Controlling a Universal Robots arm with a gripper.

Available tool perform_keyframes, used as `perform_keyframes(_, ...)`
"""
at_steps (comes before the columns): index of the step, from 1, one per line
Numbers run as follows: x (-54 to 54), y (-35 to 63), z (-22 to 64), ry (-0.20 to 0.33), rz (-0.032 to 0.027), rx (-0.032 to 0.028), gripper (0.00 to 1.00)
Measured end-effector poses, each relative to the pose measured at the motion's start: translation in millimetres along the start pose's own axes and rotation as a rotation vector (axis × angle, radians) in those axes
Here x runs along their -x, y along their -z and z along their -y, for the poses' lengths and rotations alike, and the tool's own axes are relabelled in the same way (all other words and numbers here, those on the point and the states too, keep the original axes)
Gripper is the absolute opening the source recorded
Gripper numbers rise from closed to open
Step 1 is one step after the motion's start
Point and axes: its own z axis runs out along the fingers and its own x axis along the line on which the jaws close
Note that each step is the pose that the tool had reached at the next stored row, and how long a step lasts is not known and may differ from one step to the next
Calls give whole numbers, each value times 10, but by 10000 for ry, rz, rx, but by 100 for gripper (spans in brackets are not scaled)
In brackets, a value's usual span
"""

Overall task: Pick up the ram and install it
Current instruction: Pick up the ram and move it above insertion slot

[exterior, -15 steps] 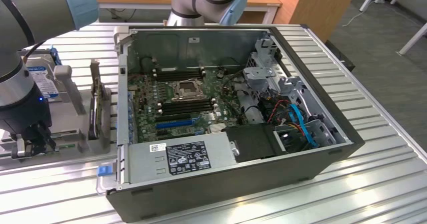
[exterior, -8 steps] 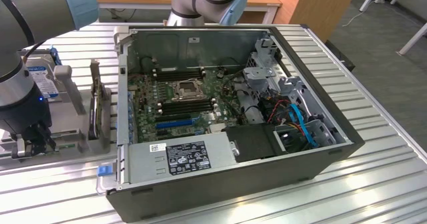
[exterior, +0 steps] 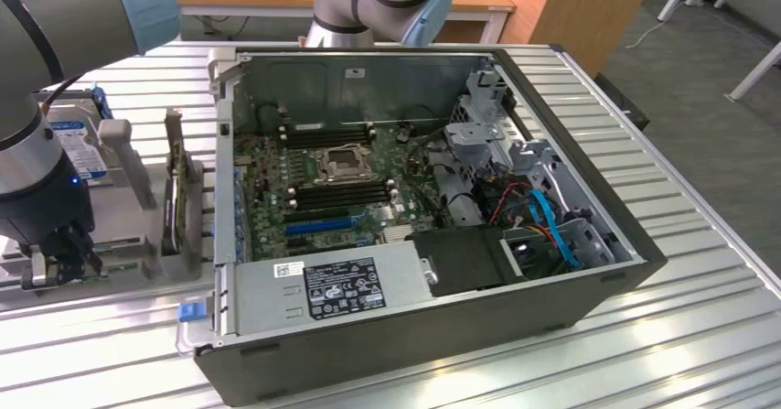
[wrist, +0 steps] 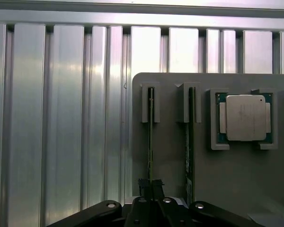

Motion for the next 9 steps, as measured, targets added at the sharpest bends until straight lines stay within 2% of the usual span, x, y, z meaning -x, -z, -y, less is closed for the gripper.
perform_keyframes(9, 1, 7, 0, 24, 0, 0, 11)
